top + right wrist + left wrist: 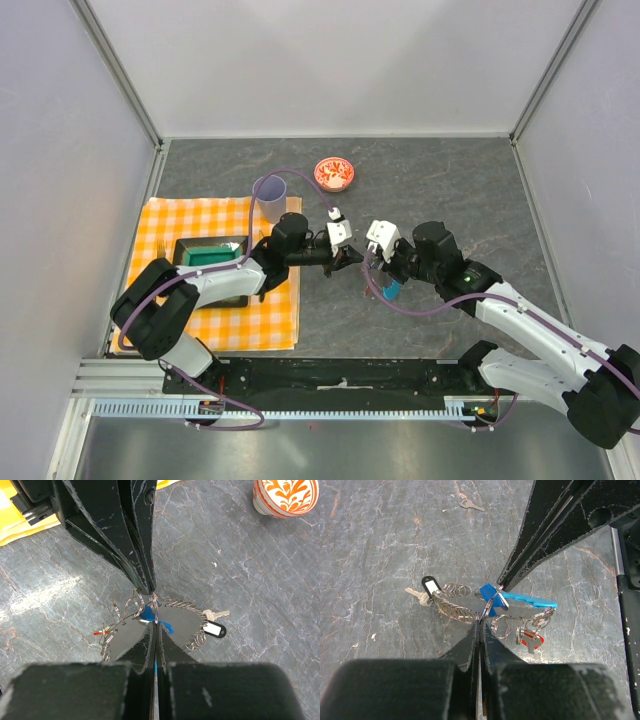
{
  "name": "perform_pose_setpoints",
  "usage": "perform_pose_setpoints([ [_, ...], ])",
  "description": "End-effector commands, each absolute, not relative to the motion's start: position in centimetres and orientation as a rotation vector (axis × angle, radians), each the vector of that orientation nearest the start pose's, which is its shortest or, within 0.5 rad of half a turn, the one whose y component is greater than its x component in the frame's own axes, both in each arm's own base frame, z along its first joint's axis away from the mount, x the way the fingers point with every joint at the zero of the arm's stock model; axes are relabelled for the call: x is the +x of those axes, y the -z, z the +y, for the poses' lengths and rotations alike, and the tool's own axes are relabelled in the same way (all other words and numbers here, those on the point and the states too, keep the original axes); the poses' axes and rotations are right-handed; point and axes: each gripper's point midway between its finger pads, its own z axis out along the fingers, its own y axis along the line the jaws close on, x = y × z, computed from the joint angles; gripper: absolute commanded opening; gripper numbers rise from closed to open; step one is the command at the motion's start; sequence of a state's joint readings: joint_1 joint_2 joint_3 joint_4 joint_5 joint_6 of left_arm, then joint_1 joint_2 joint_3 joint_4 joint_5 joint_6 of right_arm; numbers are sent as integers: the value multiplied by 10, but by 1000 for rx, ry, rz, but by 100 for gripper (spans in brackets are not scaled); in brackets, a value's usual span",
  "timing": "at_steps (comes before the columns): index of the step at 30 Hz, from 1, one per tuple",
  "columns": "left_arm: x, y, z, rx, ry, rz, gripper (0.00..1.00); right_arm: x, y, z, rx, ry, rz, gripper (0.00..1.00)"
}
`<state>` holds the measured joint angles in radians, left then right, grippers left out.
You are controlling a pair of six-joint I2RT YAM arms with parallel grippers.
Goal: Put the keys on the keyring
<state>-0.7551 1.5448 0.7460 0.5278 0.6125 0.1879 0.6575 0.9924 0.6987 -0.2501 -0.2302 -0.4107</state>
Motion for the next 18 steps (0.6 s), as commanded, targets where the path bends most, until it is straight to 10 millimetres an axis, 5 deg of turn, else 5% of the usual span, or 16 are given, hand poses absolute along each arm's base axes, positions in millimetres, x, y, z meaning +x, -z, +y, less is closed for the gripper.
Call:
perform_pose_setpoints([
  [1, 250, -173, -373, 1210, 971, 1342, 2, 242, -177, 222, -1174, -414, 1716, 0],
  [18, 244, -175, -374, 1229, 1003, 1317, 2, 242, -174, 227, -1178, -439, 1728, 0],
])
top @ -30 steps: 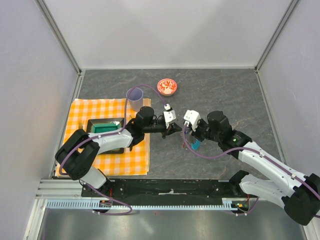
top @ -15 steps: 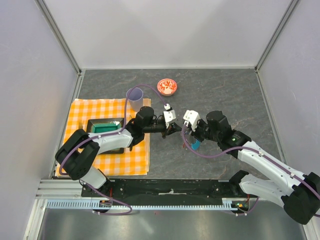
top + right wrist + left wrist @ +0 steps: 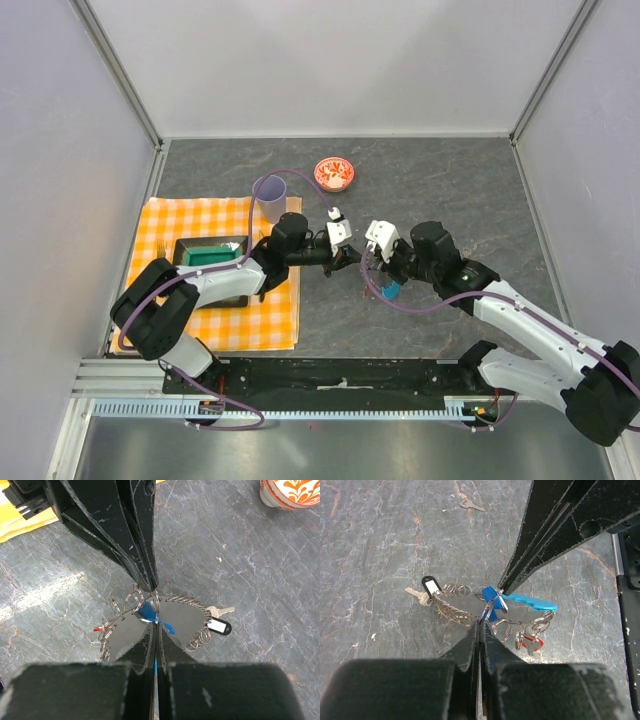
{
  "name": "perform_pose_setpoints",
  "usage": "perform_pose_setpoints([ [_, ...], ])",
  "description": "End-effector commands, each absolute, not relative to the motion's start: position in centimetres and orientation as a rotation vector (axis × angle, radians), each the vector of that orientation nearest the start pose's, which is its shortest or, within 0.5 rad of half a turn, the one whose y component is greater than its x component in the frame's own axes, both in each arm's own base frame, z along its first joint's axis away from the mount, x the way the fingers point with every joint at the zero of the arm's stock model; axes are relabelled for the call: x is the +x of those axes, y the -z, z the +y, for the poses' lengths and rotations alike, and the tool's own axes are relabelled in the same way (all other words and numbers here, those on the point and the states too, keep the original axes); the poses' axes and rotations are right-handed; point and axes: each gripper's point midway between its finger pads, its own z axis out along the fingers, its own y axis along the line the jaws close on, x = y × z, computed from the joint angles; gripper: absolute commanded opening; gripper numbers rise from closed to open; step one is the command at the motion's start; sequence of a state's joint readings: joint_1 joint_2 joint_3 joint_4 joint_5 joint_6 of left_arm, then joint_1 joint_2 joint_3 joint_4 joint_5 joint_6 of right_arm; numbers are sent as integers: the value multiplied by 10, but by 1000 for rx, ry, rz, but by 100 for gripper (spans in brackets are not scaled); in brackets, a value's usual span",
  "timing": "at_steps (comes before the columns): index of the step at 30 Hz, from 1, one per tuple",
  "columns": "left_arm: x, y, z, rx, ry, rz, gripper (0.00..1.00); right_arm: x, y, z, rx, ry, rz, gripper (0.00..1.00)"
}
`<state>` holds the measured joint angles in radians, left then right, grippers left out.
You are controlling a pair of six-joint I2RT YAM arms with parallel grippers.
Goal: Put the keys on the keyring
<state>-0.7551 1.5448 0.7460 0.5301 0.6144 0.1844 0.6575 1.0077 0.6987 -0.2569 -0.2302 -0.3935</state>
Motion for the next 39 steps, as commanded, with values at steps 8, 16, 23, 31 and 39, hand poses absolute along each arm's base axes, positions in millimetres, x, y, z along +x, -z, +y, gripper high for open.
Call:
perform_pose_setpoints([
  [8, 237, -176, -377, 1250, 1028, 1297, 2, 243, -178, 233, -1168, -475, 1714, 0],
  [16, 233, -175, -380, 1263, 1045, 1291, 2, 246, -181, 239, -1136, -505, 1701, 0],
  [23, 230, -176, -383, 1268, 1053, 1285, 2, 245, -178, 243, -1135, -523, 1703, 0],
  [31, 244, -168, -373, 1178, 972, 1379, 4, 246, -177, 228, -1099, -453, 1738, 0],
  [39, 233, -117, -330, 955, 936, 1731, 38, 242, -183, 202, -962, -373, 1758, 0],
])
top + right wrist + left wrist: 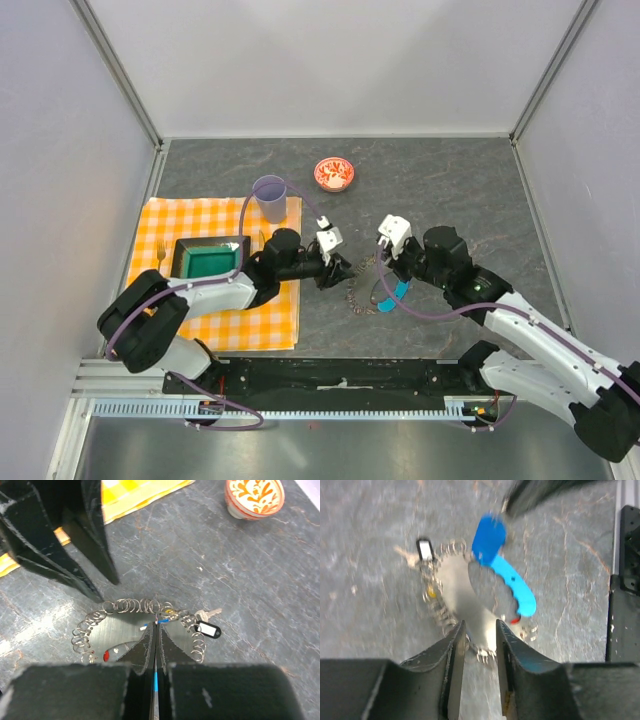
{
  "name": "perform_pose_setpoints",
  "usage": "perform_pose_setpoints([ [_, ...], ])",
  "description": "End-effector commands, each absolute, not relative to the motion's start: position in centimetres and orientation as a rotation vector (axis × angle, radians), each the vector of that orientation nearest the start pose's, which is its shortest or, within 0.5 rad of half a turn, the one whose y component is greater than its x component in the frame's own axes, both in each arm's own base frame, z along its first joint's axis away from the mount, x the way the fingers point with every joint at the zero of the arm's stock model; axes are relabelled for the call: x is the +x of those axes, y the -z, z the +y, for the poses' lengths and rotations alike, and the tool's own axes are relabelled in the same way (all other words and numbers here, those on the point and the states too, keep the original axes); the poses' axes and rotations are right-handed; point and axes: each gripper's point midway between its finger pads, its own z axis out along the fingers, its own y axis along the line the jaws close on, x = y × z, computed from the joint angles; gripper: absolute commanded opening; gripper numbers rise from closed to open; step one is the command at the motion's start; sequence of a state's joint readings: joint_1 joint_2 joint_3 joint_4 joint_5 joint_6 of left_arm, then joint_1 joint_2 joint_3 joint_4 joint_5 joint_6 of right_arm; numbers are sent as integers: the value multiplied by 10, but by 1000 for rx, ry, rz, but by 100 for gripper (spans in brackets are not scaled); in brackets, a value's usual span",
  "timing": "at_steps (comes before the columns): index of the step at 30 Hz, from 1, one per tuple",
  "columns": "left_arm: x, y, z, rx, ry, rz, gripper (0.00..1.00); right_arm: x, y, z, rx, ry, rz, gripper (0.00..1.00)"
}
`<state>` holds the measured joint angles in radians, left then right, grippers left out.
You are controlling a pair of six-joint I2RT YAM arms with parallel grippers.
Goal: Put the keys on the keyring
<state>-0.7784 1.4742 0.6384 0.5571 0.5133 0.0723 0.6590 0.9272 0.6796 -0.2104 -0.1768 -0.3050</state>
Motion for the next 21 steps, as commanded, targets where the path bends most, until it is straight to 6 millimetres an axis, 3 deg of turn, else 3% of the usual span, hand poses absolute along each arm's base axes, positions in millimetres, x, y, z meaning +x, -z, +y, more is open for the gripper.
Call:
perform_pose_setpoints([
  [1, 228, -104, -324, 952, 928, 1799, 39, 241, -181, 200, -956, -374, 1762, 0],
  [8, 221, -64, -313, 918, 863, 2024, 44, 237, -193, 197, -890, -399, 1709, 0],
  [13, 242, -45, -319, 946, 749, 2107, 45, 236, -200, 196, -874, -402, 1684, 0],
  [21, 265, -43, -340, 943, 736, 2128, 48, 234, -207, 196, -866, -414, 1661, 0],
])
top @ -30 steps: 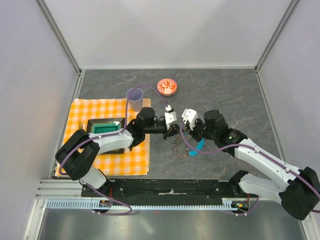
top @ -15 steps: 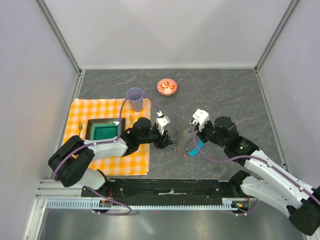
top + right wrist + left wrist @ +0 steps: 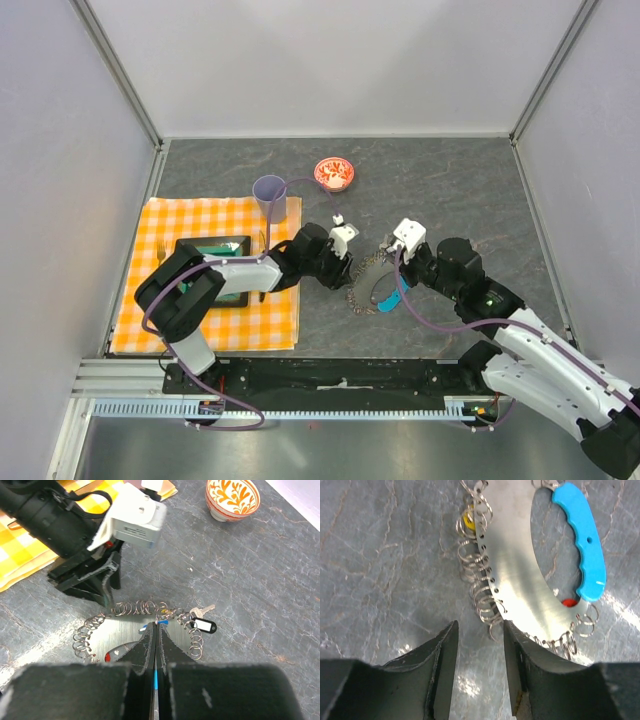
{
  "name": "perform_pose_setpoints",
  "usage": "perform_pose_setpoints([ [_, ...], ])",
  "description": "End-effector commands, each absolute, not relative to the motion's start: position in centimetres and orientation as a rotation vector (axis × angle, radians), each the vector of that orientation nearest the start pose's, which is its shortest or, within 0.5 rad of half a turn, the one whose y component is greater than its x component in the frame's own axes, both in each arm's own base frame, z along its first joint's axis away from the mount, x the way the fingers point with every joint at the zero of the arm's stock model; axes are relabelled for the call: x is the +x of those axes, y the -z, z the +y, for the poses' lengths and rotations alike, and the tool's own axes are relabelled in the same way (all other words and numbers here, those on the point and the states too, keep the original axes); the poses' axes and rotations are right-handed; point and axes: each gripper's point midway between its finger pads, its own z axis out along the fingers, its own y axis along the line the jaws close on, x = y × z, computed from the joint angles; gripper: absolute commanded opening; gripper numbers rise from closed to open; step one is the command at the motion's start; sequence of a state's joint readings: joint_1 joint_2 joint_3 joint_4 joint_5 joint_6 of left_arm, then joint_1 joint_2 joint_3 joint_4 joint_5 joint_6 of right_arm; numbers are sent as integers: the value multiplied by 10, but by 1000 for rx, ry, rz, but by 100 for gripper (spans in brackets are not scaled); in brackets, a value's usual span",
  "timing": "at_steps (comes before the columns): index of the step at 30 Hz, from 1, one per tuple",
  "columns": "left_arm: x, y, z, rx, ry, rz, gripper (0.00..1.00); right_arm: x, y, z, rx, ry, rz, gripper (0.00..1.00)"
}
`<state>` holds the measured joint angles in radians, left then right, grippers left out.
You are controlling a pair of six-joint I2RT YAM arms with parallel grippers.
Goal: Put the keys on the keyring
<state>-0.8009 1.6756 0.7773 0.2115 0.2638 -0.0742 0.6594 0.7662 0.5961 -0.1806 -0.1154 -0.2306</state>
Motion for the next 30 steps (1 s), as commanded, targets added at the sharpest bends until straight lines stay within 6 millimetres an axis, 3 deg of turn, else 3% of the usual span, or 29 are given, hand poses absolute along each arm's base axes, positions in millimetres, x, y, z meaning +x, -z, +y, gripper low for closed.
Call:
perform_pose_setpoints([
  [1, 266, -41, -341, 943, 735, 2141, 49, 233, -209, 196, -865, -414, 1655, 0],
  [8, 260, -18, -346, 959, 759, 2252, 49, 231, -217, 194, -853, -417, 1630, 0],
  [20, 225, -26, -353, 909, 977, 2348, 43, 227, -226, 192, -840, -428, 1602, 0],
  [30, 224, -21, -361, 873, 966, 2380, 37, 224, -231, 193, -840, -447, 1585, 0],
])
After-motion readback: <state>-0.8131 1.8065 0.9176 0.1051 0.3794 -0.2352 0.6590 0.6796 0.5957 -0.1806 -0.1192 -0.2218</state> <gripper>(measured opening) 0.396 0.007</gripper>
